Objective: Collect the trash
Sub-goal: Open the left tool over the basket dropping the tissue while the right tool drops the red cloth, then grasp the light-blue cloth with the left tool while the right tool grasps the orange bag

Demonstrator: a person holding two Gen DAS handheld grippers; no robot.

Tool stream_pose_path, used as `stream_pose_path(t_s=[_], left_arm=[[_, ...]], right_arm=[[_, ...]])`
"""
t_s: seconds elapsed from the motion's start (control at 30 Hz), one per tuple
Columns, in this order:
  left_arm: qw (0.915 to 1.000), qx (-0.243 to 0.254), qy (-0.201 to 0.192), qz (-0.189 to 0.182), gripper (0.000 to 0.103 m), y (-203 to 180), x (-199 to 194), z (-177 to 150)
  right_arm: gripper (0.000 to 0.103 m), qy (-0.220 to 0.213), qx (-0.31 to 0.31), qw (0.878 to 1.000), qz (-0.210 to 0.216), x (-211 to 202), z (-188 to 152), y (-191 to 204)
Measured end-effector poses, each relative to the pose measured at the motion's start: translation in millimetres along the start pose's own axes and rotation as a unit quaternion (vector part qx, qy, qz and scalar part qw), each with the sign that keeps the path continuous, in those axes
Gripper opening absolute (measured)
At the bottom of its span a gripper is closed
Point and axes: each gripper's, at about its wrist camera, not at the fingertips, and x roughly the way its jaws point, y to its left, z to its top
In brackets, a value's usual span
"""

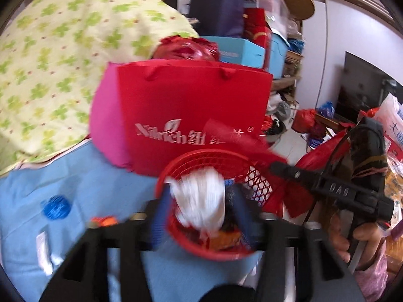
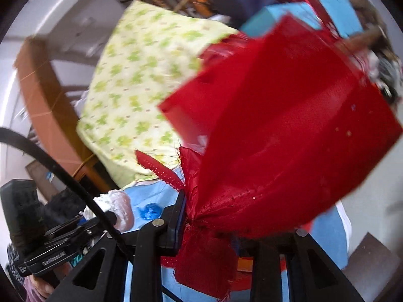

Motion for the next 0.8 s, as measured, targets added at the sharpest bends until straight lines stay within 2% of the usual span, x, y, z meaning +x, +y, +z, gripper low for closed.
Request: stream_pose_path(t_s=[0.03,0.07,0.1,0.13,0.23,0.3,0.43,0.57,0.7,0.8], left_arm=[[1.0000,0.006,0.000,-0.002,0.077,-2.7,11.4,3.1],[0.9999,0.011,0.003,-0.005,0.077,-4.3,21.1,4.8],[0.9998,0.016,0.010,-0.005,0.077,-4.7,28.5,5.0],[0.9996,0.020,0.020,0.003,0.077,-3.7,37.0,4.6],[0.9993,0.010,0.031,0.019,0.077,10.0,39.6,-3.8],[0.9989,-0.005,0.036,0.030,0.077,26.3,27.5,-18.0],[0.9948,-0.036,0.048,0.082,0.077,63.7,-1.2,-55.4],[0.9814,-0.091,0.073,0.152,0.077,119.9,-48.6,-118.1],[0.9586,-0.156,0.089,0.221,0.077,174.5,-94.2,-171.3],[0.9436,-0.180,0.086,0.264,0.077,203.6,-122.1,-193.8]], right_arm=[[0.036,0.009,0.010,1.000,-0.006,7.1,0.8,-8.9],[0.043,0.017,0.019,1.000,-0.012,13.8,1.4,-14.0],[0.063,0.027,0.034,0.999,-0.015,21.1,0.3,-22.5],[0.070,0.030,0.047,0.998,-0.016,25.7,-0.6,-29.0],[0.071,0.025,0.071,0.997,-0.015,33.0,-3.3,-41.0],[0.071,0.015,0.061,0.998,-0.018,30.9,-3.7,-36.1],[0.071,-0.005,0.027,1.000,-0.005,25.6,2.4,-11.7],[0.071,-0.014,-0.033,0.998,0.049,16.7,-1.2,40.6],[0.071,-0.001,-0.101,0.990,0.096,24.8,-14.2,100.5],[0.071,0.032,-0.132,0.982,0.132,44.8,-31.0,146.3]])
